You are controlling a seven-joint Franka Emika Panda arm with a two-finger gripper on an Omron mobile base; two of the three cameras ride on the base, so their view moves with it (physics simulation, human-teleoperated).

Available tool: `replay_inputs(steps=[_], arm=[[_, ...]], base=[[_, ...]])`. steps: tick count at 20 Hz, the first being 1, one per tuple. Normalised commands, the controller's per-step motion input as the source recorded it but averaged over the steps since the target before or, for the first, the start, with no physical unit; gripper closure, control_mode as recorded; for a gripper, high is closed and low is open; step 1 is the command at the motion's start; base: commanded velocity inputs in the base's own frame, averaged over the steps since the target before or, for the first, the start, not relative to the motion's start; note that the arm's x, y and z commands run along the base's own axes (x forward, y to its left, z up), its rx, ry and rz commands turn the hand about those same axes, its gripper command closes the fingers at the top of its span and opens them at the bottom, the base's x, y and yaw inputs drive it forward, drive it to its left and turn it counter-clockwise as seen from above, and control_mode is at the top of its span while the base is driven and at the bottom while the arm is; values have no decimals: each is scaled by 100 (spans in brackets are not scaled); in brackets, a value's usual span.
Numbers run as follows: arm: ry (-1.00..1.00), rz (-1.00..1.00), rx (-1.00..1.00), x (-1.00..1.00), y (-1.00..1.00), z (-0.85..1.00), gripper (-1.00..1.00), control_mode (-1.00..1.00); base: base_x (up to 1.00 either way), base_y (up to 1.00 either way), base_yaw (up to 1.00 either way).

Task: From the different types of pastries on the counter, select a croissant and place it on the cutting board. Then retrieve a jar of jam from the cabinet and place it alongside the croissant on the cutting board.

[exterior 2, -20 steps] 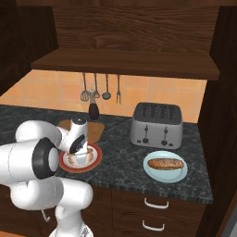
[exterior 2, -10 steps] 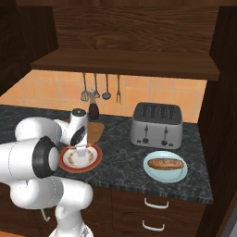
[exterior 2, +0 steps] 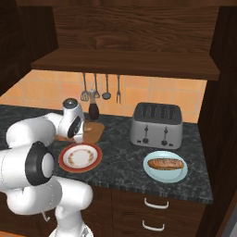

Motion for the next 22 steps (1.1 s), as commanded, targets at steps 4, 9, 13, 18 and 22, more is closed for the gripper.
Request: replay_inputs(steps=[4,9,13,18,22], arm=[[-1,-13,-2,100,42,11,100,-100],[1,-1,-1,31,13,-22,100,-100],[0,-2,0,74,-2,-48,100,-100],[3,0,1,2,4,-42,100,-100],[1,-3,0,30,0,-75,100,-100]], base=[[0,0,0],[0,0,0],[0,0,0],[0,0,0],[0,0,0]])
